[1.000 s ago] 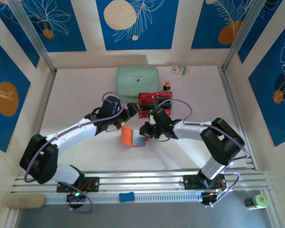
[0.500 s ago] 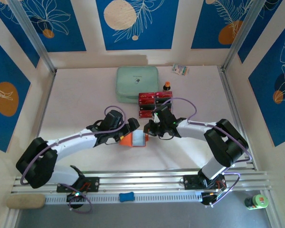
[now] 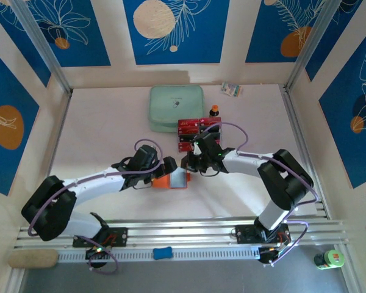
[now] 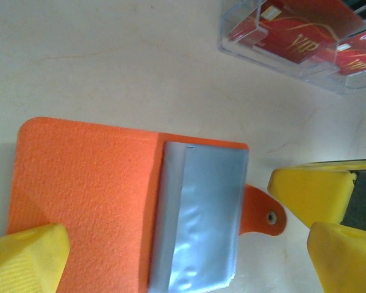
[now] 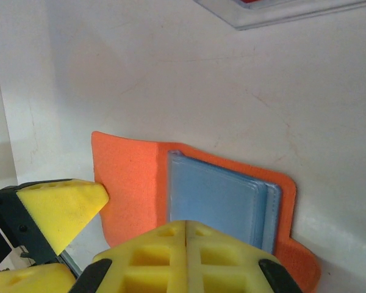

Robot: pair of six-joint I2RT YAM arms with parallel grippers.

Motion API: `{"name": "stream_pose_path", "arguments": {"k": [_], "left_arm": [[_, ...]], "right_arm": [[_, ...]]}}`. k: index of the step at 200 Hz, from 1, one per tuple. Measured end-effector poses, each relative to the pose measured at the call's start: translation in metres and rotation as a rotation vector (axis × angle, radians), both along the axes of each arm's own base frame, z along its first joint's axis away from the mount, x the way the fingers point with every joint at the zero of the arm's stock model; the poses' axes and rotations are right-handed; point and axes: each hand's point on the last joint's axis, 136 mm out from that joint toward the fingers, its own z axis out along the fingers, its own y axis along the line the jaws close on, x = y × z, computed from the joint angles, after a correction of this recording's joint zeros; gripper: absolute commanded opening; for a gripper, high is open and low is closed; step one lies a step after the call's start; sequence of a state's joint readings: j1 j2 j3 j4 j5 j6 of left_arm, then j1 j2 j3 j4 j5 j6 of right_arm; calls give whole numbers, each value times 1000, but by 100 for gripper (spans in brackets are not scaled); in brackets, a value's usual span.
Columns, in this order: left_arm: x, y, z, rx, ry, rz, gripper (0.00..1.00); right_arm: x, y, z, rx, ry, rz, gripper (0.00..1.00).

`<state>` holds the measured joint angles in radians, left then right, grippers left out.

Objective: Put the credit cards into the card holder

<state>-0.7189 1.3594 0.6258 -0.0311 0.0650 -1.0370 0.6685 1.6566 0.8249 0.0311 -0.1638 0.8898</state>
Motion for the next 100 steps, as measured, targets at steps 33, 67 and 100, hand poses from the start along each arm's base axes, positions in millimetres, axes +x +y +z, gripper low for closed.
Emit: {"name": "stream_pose_path", "arguments": {"k": [33, 67, 100], "left_arm": [[0, 3, -5, 37, -13, -19, 100], [-2, 10, -17, 118, -18, -57, 100], [-6, 16, -31, 204, -17, -102, 100]], "right_arm": [[-1, 1, -17, -30, 34, 8, 0], [-5, -3, -29, -59, 57, 17, 0], [-5, -4, -34, -71, 60, 26, 0]]}}
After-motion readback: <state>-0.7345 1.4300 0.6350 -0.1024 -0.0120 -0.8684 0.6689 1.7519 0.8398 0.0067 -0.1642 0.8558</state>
